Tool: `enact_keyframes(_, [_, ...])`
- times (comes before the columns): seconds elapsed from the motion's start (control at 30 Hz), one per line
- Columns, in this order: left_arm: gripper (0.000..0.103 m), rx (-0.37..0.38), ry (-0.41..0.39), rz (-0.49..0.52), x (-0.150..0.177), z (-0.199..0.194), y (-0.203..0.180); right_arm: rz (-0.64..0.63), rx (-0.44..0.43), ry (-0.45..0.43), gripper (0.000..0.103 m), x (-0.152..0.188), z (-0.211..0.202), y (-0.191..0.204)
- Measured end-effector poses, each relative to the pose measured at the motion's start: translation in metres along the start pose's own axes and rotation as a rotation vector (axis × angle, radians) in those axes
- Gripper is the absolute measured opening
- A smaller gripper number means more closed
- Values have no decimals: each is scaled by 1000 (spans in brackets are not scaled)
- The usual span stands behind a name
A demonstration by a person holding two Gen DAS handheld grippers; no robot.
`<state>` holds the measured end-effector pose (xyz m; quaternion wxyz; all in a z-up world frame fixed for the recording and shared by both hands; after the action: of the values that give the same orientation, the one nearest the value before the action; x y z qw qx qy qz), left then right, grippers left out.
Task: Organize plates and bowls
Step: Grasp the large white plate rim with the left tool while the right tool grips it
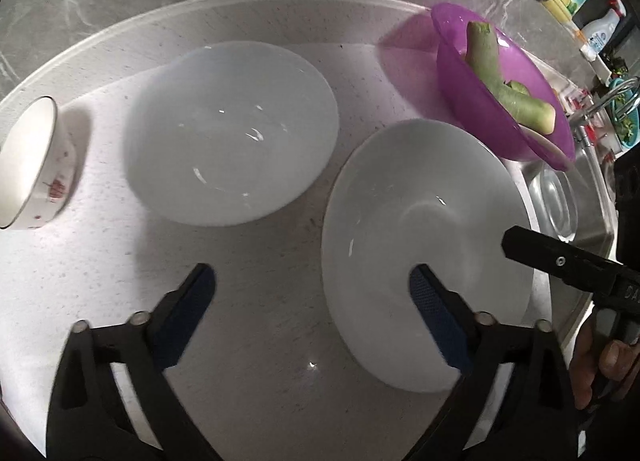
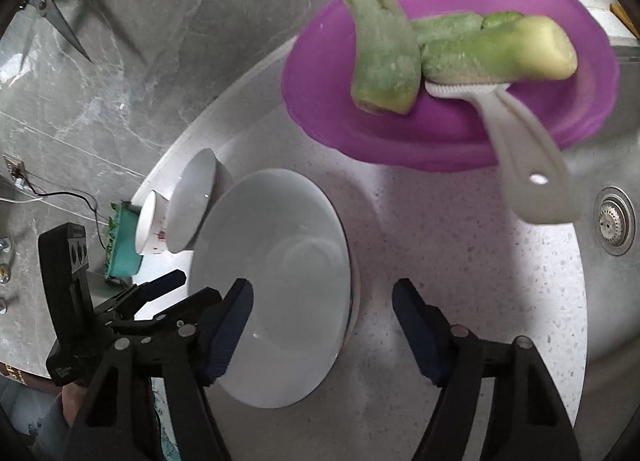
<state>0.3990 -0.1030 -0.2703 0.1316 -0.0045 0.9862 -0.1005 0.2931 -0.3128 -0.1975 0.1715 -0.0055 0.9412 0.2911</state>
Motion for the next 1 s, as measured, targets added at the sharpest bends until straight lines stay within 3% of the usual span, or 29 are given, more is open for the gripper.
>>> enact_keyframes(0.07, [80,7,9,3,0,6,-2,8,1,10,70,0,4,-3])
enact_keyframes(0.13, [62,27,25,7,-2,12,-4,14,9,18,66,-1,7,-5])
enact_keyframes(0.33, [44,75,58,4,0,27,-8,26,18,36,61,-3,13,-6])
enact_keyframes(0.4, [36,99,63,-4,-3,32,-8,30,8,45,54,-3,16,-8])
enact_keyframes(0.5, [21,127,73,-5,-5,36,-6,19,-2,64,36,-4,21,-8])
enact_keyframes(0.67, [13,166,86,-26,-11,43,2,82,-26,74,18,-3,23,-23])
enact_keyframes(1.0, [11,192,98,-38,-10,41,1,120,-55,91,18,-4,22,-30])
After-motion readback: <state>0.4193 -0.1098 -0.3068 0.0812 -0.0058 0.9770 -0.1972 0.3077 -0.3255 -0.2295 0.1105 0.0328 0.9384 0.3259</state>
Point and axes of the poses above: each gripper's, at about its wrist camera, not at the fingertips, and z roughly the way its jaws point, y to its left, x to its underside, the point moved 2 cm from there along z, roughly the way its jaws point, and after that the axes turned 3 degrees about -z, right-handed, at the moved point
